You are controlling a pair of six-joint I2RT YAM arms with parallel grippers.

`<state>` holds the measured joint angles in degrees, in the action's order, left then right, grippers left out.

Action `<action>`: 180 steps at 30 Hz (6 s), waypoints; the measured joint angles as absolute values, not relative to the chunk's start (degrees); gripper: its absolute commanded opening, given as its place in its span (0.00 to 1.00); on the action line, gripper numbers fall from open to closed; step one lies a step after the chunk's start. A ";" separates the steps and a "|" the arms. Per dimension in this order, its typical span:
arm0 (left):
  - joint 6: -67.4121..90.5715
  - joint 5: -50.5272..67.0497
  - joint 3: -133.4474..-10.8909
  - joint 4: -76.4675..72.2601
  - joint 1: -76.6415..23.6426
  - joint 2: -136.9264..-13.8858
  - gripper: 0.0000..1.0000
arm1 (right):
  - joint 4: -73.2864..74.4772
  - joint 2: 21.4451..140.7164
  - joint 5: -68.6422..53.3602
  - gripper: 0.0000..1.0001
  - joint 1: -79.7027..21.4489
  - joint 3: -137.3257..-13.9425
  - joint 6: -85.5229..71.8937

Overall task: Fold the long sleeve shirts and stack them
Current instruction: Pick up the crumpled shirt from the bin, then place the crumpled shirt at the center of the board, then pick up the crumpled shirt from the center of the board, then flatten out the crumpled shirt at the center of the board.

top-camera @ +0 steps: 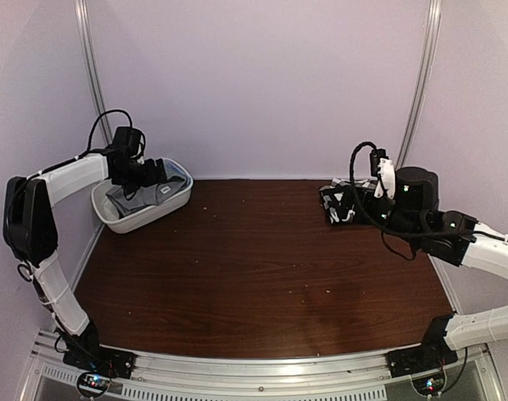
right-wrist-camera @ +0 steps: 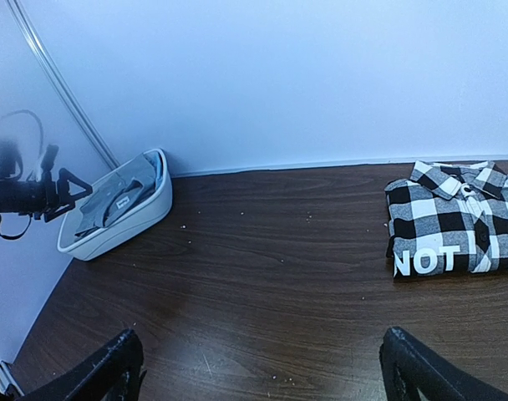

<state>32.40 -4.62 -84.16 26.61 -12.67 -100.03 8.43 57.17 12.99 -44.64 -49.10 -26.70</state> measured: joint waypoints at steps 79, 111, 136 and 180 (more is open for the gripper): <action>34.50 33.93 -106.48 9.02 -31.97 -100.60 0.33 | 7.57 60.10 13.91 1.00 -44.21 -57.08 -22.48; 37.63 18.81 -55.55 20.21 -36.75 -90.70 0.64 | 13.72 83.11 -5.02 0.81 -58.26 -50.50 -24.43; 41.93 11.29 -53.08 14.00 -43.46 -97.67 0.39 | 17.12 97.30 -1.87 0.53 -63.16 -58.33 -27.83; 35.20 -2.72 -65.21 31.59 -36.27 -89.45 0.00 | 27.70 86.50 13.37 0.00 -41.52 -59.35 -25.61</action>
<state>35.20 -2.72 -65.21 31.59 -36.27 -89.45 27.70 86.50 13.37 -41.52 -59.35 -25.61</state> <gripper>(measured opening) 0.007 0.009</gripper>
